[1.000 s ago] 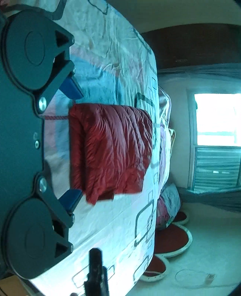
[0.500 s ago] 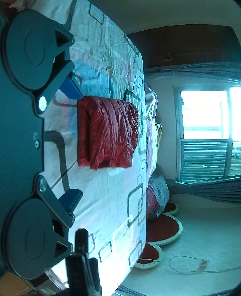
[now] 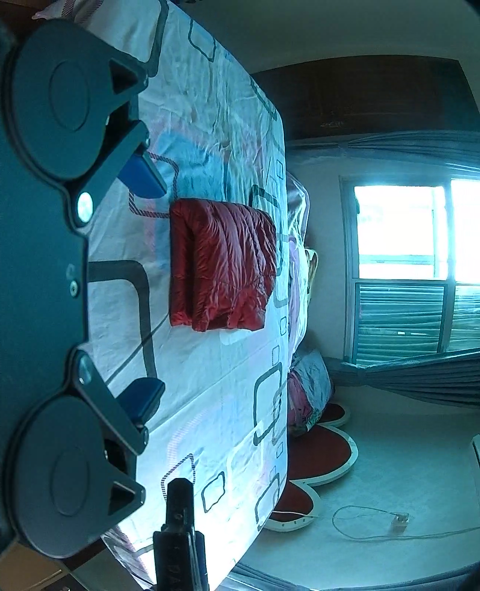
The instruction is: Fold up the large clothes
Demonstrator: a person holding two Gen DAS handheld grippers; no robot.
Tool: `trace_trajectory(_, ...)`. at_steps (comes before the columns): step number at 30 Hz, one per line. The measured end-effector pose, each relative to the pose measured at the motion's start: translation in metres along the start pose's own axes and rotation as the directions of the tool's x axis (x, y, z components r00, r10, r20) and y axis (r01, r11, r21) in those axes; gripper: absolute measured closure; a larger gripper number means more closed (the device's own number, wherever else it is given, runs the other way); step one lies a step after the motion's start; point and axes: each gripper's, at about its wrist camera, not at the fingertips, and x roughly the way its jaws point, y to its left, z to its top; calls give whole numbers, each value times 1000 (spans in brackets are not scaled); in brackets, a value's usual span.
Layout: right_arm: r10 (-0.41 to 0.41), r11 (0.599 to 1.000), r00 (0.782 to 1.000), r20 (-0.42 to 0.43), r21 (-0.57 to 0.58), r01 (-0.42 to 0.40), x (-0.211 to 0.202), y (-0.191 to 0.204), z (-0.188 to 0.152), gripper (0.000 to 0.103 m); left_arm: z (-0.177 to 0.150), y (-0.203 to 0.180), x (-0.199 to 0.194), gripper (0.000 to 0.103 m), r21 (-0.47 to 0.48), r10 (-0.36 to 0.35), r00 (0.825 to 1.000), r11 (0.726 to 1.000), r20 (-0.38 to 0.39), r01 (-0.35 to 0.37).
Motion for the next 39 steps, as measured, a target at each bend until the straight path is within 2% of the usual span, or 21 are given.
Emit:
trace_trajectory(6, 11, 1000, 1000, 21, -8, -11, -7, 4, 4, 0, 2, 0, -4, 0, 5, 0, 1000, 1000, 15, 0)
trace_trajectory(39, 28, 1000, 999, 16, -12, -27, -7, -6, 8, 0, 9, -2, -2, 0, 41, 10, 1000, 999, 25, -11)
